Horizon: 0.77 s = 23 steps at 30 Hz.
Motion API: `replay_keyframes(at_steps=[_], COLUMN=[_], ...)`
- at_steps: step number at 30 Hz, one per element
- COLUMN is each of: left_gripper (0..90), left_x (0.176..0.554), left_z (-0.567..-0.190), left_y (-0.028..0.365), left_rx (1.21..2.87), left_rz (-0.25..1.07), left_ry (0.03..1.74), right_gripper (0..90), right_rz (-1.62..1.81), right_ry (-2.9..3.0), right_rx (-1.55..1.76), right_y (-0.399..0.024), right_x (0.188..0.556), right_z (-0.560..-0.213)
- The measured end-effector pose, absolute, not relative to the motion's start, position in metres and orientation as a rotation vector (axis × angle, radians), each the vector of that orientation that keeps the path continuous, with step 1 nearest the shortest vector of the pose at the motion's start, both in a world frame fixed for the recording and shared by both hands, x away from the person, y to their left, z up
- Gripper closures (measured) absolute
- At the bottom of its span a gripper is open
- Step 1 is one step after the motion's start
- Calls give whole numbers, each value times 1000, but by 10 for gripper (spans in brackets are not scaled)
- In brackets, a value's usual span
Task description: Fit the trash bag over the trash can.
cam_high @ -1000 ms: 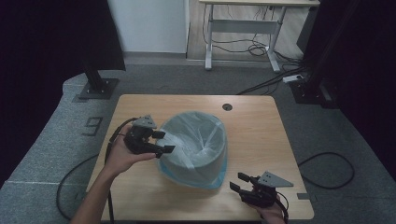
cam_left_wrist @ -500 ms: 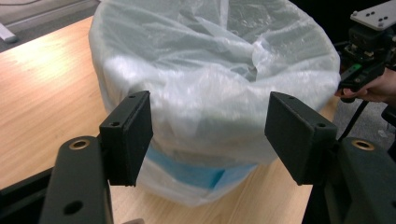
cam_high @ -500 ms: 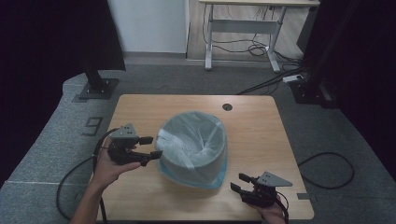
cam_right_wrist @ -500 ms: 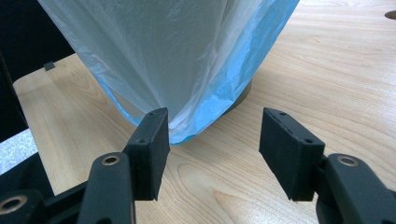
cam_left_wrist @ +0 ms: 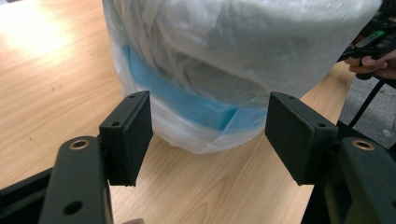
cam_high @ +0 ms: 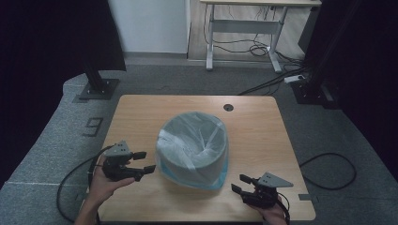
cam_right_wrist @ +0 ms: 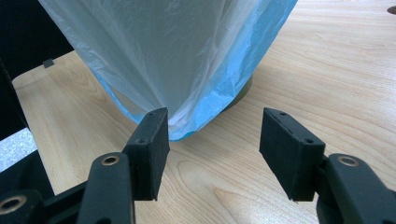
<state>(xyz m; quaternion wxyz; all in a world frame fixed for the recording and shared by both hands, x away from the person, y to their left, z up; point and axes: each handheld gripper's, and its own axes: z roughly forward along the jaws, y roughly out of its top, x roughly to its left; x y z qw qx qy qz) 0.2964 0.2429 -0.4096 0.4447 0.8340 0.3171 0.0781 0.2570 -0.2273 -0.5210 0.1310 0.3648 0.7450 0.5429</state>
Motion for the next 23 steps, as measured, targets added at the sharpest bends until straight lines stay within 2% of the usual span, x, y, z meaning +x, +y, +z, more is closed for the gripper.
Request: replay_keyframes(at_steps=[23], left_gripper=[314], left_x=[298], left_z=[-438], left_y=[250], left_rx=[2070], left_rz=[155], left_ry=[845], right_gripper=[404], right_rz=[1559], right_ry=[2141], right_rx=[1075], right_y=[-230], right_x=[259], right_z=[-520])
